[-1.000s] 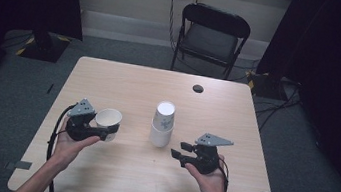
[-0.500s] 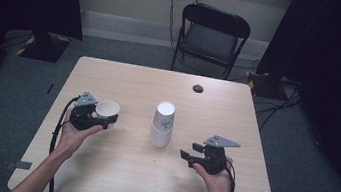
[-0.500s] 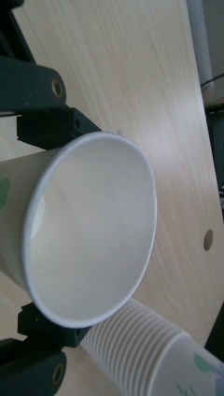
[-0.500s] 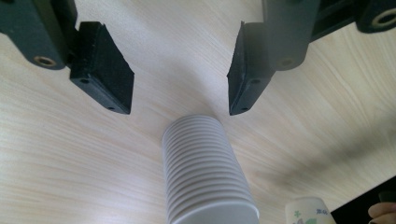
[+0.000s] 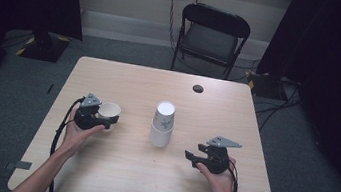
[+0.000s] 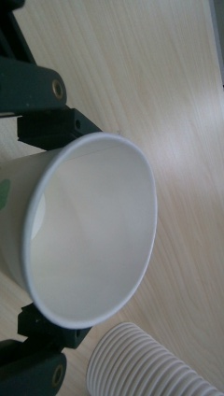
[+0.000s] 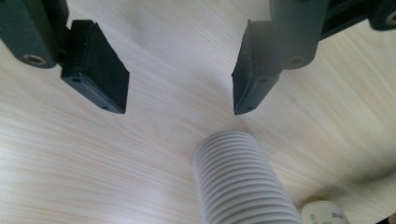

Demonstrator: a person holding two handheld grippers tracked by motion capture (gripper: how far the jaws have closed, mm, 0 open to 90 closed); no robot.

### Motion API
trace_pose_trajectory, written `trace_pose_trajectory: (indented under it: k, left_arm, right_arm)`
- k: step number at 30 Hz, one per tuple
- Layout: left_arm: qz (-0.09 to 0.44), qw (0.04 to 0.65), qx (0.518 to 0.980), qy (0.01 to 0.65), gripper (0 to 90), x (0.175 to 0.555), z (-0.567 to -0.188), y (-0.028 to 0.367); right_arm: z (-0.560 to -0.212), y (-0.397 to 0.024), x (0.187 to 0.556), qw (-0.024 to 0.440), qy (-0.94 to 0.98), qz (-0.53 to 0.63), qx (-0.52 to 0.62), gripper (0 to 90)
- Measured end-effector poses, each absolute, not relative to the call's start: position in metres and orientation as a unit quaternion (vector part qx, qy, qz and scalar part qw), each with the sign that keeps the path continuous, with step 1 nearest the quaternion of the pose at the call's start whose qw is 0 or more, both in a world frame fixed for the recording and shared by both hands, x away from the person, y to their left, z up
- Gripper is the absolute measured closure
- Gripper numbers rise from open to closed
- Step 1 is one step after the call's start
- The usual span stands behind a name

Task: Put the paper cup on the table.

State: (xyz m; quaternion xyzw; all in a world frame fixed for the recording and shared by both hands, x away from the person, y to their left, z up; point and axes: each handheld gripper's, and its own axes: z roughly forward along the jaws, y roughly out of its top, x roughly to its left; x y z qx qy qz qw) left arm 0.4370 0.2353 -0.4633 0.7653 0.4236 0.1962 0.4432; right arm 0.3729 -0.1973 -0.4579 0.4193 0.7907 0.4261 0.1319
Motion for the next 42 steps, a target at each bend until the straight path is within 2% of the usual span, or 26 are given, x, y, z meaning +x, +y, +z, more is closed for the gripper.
trace_pose_trajectory:
  k: [11, 16, 20, 23, 25, 36, 42]
  left_arm:
    - [0.207, 0.45, 0.766, 0.41, 29.3, 0.429, -0.474, 0.237]
    - [0.186, 0.427, 0.777, 0.424, 28.0, 0.42, -0.472, 0.242]
    - [0.177, 0.439, 0.764, 0.438, 26.9, 0.419, -0.473, 0.247]
    - [0.173, 0.435, 0.766, 0.441, 19.1, 0.42, -0.475, 0.248]
    - [0.177, 0.419, 0.773, 0.442, 17.0, 0.42, -0.477, 0.248]
    - [0.178, 0.395, 0.79, 0.433, 15.8, 0.402, -0.465, 0.258]
    - [0.18, 0.394, 0.78, 0.451, 18.9, 0.372, -0.465, 0.278]
  right_arm:
    - [-0.464, -0.21, 0.375, 0.13, 0.781, 0.426, 0.437, 36.5]
    - [-0.462, -0.212, 0.372, 0.129, 0.778, 0.428, 0.442, 34.6]
    - [-0.465, -0.214, 0.372, 0.124, 0.777, 0.423, 0.449, 31.1]
    - [-0.465, -0.214, 0.372, 0.128, 0.778, 0.417, 0.452, 28.1]
    - [-0.463, -0.217, 0.371, 0.129, 0.772, 0.421, 0.458, 27.8]
    - [-0.459, -0.235, 0.361, 0.137, 0.76, 0.419, 0.477, 25.7]
    - [-0.467, -0.254, 0.355, 0.152, 0.765, 0.393, 0.487, 25.5]
